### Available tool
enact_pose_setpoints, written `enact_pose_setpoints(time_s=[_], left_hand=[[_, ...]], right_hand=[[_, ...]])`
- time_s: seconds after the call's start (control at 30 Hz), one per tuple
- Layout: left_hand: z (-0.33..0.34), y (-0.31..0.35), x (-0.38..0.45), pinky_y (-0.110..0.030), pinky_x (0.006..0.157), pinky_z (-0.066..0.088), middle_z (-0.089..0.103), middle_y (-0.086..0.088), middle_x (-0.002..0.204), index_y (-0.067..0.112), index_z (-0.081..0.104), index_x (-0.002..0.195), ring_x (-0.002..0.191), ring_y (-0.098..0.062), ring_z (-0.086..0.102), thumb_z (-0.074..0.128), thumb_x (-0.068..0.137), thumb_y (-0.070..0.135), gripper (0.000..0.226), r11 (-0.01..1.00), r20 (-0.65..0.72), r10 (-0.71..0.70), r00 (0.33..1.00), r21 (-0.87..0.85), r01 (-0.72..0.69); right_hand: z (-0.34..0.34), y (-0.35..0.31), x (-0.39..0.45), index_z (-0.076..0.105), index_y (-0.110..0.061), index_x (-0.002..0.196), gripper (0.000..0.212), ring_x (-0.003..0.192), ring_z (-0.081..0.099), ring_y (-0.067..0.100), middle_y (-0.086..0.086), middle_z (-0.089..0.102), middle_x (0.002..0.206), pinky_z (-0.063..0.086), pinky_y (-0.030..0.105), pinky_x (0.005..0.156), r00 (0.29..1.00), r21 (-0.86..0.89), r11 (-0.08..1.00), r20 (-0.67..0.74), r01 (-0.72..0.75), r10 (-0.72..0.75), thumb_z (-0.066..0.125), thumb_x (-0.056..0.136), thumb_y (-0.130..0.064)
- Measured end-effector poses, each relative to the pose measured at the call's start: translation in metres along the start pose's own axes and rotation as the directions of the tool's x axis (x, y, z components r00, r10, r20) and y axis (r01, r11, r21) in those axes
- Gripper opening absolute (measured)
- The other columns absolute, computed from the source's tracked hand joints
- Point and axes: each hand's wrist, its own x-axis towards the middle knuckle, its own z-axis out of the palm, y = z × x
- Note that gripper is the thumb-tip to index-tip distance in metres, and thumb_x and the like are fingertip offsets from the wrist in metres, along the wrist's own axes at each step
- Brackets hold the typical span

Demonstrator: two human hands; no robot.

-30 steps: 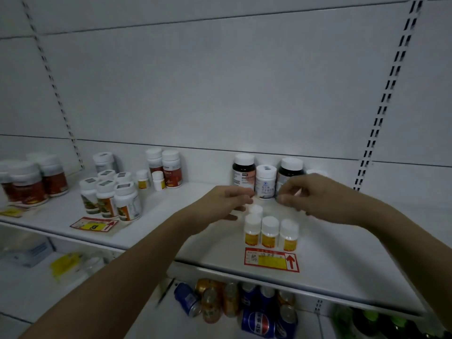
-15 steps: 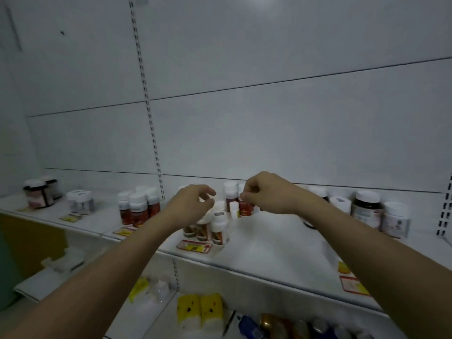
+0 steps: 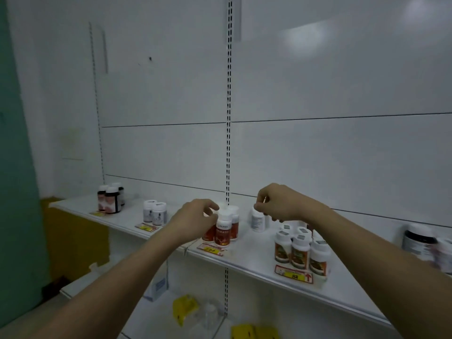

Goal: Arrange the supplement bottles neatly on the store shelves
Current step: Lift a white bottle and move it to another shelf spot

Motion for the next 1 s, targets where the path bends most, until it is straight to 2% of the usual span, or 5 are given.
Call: enact_pose_setpoints(time_s=[0.37, 0.53, 0.67, 0.77, 1.0], left_hand=[[0.041, -0.030, 0.148, -0.029, 0.088, 0.048, 0.062, 0.006, 0.117, 0.028, 0.061, 0.122, 0.102, -0.012, 0.060, 0.054, 0.095, 0.030, 0.028, 0.987, 0.079, 0.135, 0.988, -0.099, -0.127], [0.075, -0.043, 0.229, -0.027, 0.086, 0.048, 0.062, 0.005, 0.117, 0.027, 0.062, 0.122, 0.100, -0.012, 0.059, 0.054, 0.095, 0.031, 0.028, 0.987, 0.188, 0.162, 0.969, -0.048, -0.156], [0.100, -0.051, 0.273, -0.020, 0.074, 0.045, 0.061, 0.004, 0.114, 0.024, 0.061, 0.124, 0.099, -0.012, 0.059, 0.054, 0.096, 0.031, 0.030, 0.983, 0.283, 0.184, 0.941, -0.073, -0.170], [0.113, -0.059, 0.290, -0.020, 0.070, 0.045, 0.063, 0.002, 0.112, 0.021, 0.062, 0.124, 0.100, -0.014, 0.060, 0.056, 0.096, 0.029, 0.030, 0.979, 0.378, 0.202, 0.904, -0.100, -0.177], [0.105, -0.077, 0.305, -0.034, 0.093, 0.051, 0.067, 0.003, 0.113, 0.023, 0.062, 0.123, 0.106, -0.016, 0.063, 0.060, 0.094, 0.025, 0.029, 0.945, 0.410, 0.271, 0.871, -0.288, -0.158]], right_hand=[[0.024, 0.062, 0.127, 0.061, -0.010, 0.097, 0.013, 0.080, 0.071, 0.027, 0.012, 0.069, 0.092, 0.058, 0.029, 0.061, 0.982, -0.042, 0.984, -0.074, -0.176, 0.172, 0.055, 0.093, -0.021], [0.048, 0.093, 0.198, 0.058, -0.002, 0.102, 0.026, 0.071, 0.067, 0.028, 0.014, 0.063, 0.096, 0.057, 0.032, 0.058, 0.966, -0.135, 0.957, 0.010, -0.255, 0.259, 0.059, 0.093, -0.025], [0.071, 0.101, 0.235, 0.055, -0.009, 0.108, 0.037, 0.055, 0.044, 0.014, 0.005, 0.052, 0.089, 0.036, 0.022, 0.046, 0.941, -0.268, 0.911, 0.035, -0.315, 0.335, 0.059, 0.093, -0.042], [0.086, 0.103, 0.248, 0.056, -0.008, 0.122, 0.054, 0.061, 0.051, 0.017, 0.010, 0.060, 0.104, 0.043, 0.023, 0.046, 0.920, -0.308, 0.888, 0.086, -0.340, 0.382, 0.064, 0.088, -0.048], [0.053, 0.107, 0.249, 0.057, -0.014, 0.115, 0.043, 0.073, 0.069, 0.021, 0.006, 0.060, 0.113, 0.059, 0.027, 0.059, 0.952, -0.008, 0.958, 0.108, -0.288, 0.287, 0.077, 0.080, -0.030]])
